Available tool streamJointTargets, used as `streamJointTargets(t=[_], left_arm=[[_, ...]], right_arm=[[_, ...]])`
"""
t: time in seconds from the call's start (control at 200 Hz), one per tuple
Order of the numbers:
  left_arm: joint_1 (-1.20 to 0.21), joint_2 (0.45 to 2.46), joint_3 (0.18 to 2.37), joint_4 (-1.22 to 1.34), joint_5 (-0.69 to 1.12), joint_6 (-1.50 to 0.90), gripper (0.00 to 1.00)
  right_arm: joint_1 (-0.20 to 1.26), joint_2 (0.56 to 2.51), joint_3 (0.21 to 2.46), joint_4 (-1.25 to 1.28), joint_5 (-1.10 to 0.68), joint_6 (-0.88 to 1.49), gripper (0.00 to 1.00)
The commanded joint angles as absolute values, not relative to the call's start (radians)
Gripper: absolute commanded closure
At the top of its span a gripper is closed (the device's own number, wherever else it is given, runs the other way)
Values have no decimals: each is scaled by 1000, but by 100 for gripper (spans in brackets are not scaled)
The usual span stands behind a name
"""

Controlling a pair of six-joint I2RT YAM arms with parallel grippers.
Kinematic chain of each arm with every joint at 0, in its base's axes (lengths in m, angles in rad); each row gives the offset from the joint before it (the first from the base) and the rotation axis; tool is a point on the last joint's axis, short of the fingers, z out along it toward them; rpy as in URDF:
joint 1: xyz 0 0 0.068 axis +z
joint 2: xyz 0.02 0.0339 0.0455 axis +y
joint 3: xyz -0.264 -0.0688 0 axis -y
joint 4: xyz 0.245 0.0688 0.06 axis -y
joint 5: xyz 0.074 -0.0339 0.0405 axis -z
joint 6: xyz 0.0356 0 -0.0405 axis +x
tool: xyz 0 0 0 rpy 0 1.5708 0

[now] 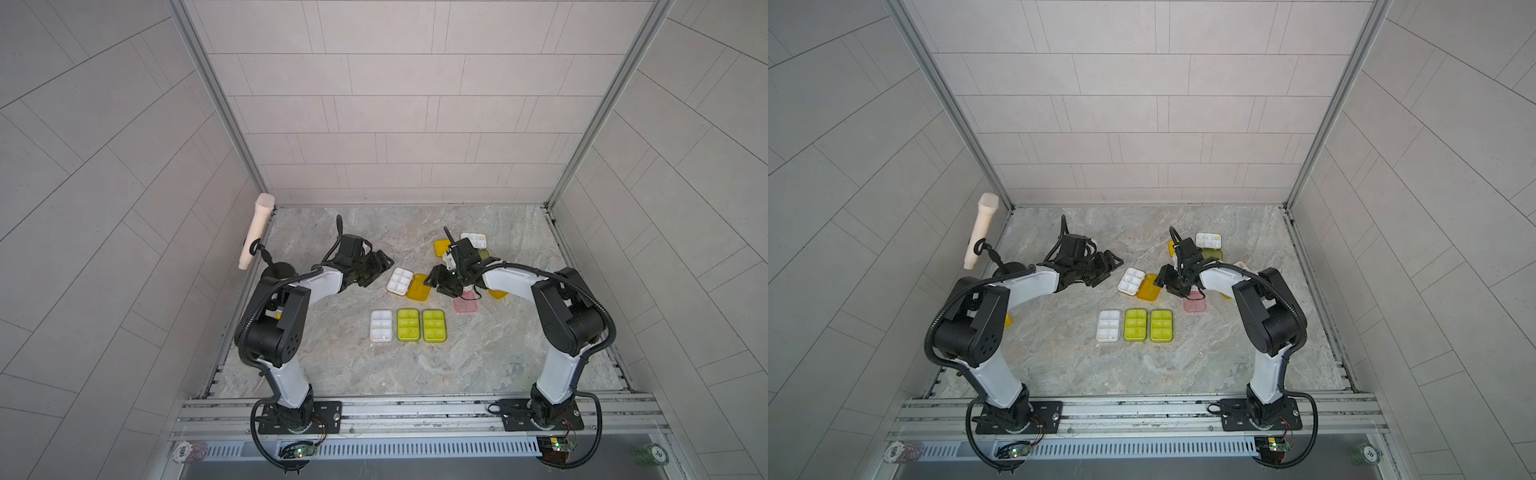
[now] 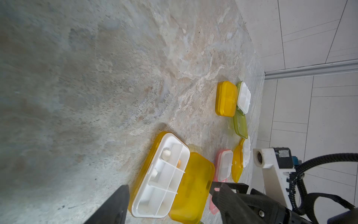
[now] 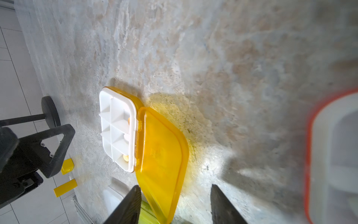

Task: Close pillboxes
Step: Adjust the pillbox at the center of the board.

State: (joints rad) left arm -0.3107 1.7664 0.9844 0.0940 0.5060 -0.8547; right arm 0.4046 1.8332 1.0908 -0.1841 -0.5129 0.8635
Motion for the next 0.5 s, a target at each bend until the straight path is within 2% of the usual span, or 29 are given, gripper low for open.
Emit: streamJointTargets(t=[0.0,0.33,0.495], left_arm=[[-320,1793,1017,67,519,-837,23],[-361,1825,1031,50,527,-833,23],[-376,1839,1031,51,532,-842,22]], right_arm=[[399,1791,1076,-200,-508,837,37],[387,1727,1069,-235,-498,791,25],[385,1718,1065,-230,-505,787,23]])
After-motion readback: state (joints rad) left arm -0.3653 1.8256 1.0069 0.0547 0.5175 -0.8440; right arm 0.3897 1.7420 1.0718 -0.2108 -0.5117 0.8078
